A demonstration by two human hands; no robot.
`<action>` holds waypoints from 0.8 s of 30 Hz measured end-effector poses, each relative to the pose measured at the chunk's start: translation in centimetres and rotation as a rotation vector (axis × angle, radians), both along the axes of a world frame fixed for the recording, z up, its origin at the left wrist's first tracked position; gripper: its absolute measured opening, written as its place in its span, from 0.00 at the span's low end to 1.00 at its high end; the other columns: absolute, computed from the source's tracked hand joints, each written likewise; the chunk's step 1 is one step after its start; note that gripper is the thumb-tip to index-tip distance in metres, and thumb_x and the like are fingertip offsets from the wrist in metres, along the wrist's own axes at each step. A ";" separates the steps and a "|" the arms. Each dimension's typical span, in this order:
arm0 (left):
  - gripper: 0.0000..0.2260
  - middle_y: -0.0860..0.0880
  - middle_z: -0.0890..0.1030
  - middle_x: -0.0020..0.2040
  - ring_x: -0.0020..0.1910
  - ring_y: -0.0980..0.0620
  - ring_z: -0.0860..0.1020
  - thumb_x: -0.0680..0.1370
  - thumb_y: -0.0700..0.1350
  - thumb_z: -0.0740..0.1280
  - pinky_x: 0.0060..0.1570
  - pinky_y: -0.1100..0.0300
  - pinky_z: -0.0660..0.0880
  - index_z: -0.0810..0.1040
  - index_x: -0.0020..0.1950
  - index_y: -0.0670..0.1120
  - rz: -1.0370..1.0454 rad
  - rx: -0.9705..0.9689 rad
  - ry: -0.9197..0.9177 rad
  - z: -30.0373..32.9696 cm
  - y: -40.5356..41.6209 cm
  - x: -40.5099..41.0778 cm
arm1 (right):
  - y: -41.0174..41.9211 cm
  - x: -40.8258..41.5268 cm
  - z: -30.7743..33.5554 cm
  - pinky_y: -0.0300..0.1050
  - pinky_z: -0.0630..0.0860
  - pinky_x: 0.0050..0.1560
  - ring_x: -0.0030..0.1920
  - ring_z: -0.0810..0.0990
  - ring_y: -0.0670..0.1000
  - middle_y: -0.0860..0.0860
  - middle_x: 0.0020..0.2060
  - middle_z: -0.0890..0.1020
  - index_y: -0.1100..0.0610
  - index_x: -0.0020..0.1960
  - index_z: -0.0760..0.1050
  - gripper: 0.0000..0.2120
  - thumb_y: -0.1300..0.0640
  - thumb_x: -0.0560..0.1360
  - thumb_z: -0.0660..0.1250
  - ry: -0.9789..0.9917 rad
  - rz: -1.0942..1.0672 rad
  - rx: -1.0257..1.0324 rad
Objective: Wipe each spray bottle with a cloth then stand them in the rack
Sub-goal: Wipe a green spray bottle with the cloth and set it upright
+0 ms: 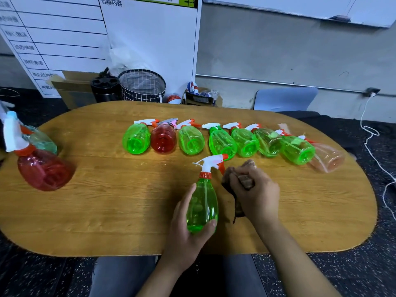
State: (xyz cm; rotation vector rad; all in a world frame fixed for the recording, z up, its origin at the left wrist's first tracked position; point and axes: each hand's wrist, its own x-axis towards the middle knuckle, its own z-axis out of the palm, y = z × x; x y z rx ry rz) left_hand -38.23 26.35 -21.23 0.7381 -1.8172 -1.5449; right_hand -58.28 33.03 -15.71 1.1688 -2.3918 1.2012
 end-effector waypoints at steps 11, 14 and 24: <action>0.41 0.60 0.71 0.76 0.73 0.64 0.73 0.73 0.62 0.76 0.65 0.72 0.71 0.62 0.83 0.63 0.025 0.012 0.006 0.0 0.1 0.1 | -0.9 0.0 -1.0 0.33 0.75 0.40 0.40 0.83 0.41 0.44 0.42 0.86 0.49 0.50 0.86 0.05 0.54 0.75 0.79 -0.168 0.137 0.009; 0.41 0.60 0.70 0.77 0.73 0.64 0.72 0.73 0.62 0.76 0.64 0.73 0.71 0.62 0.83 0.63 0.009 0.009 0.002 -0.1 0.1 0.1 | 1.5 -1.2 -1.5 0.27 0.72 0.44 0.44 0.83 0.39 0.41 0.42 0.85 0.49 0.49 0.87 0.08 0.58 0.72 0.81 -0.216 0.192 0.085; 0.41 0.64 0.70 0.76 0.75 0.63 0.71 0.72 0.64 0.76 0.70 0.61 0.72 0.61 0.81 0.70 0.005 -0.037 -0.026 -0.4 0.0 0.4 | -2.9 -2.7 3.1 0.35 0.79 0.46 0.46 0.84 0.38 0.40 0.46 0.87 0.49 0.52 0.87 0.06 0.53 0.75 0.79 -0.348 0.149 -0.077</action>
